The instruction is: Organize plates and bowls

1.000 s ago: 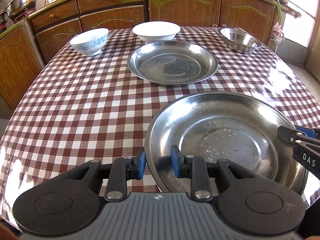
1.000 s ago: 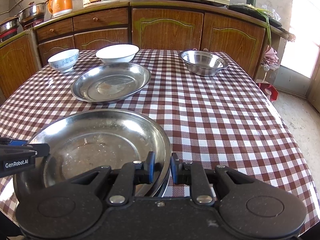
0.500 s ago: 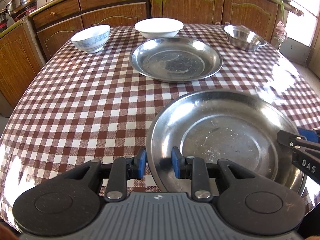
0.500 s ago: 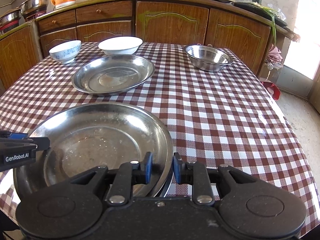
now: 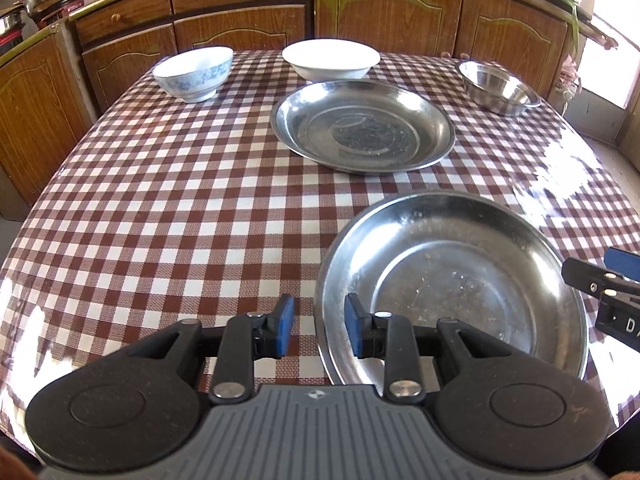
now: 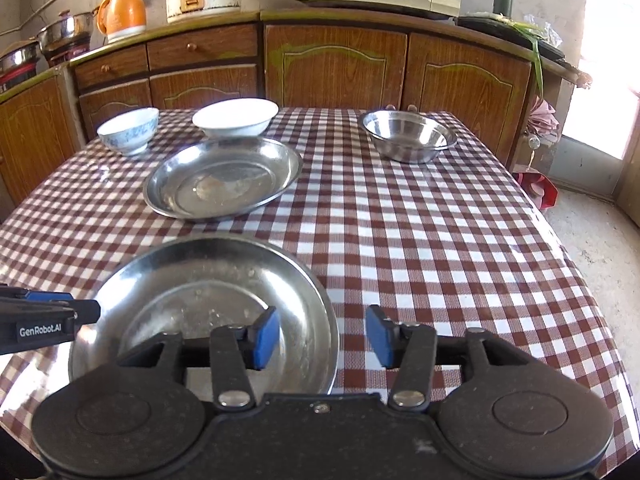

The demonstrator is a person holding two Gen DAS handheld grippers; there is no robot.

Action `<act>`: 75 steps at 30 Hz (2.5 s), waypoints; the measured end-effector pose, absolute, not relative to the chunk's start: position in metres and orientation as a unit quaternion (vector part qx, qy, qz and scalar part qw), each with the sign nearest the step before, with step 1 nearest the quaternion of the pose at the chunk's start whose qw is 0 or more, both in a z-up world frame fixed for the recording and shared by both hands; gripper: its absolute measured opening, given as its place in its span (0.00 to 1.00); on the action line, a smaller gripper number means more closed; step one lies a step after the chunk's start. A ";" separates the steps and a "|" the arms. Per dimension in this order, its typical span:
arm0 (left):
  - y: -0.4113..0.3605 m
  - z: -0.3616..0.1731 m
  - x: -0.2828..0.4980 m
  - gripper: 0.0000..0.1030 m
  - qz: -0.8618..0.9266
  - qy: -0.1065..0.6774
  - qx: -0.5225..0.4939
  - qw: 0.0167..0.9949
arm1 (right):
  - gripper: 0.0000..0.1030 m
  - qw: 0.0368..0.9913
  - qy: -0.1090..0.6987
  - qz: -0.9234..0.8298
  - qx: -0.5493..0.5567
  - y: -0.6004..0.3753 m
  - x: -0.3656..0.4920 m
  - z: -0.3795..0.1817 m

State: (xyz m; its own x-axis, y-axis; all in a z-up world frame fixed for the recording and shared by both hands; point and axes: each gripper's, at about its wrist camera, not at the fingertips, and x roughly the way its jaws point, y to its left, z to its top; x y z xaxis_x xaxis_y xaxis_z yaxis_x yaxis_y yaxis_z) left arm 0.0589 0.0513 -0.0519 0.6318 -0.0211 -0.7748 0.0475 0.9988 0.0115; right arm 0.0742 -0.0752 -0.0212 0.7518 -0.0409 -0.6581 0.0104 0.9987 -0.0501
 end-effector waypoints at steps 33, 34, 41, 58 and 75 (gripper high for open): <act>0.064 -0.010 0.062 0.72 0.008 0.396 -0.005 0.918 | 0.77 0.946 0.324 0.016 -0.001 -0.067 0.086 0.020; 0.065 -0.010 0.062 0.72 0.012 0.394 -0.006 0.919 | 0.77 0.946 0.325 0.016 0.001 -0.067 0.087 0.020; 0.074 -0.002 0.058 0.73 0.026 0.384 -0.011 0.923 | 0.77 0.941 0.337 0.028 -0.003 -0.057 0.096 0.013; 0.088 0.007 0.066 0.75 0.031 0.372 -0.026 0.927 | 0.77 0.945 0.327 0.020 -0.007 -0.049 0.113 0.028; 0.093 0.001 0.092 0.75 0.038 0.383 -0.033 0.922 | 0.77 0.946 0.324 0.025 -0.003 -0.050 0.142 0.032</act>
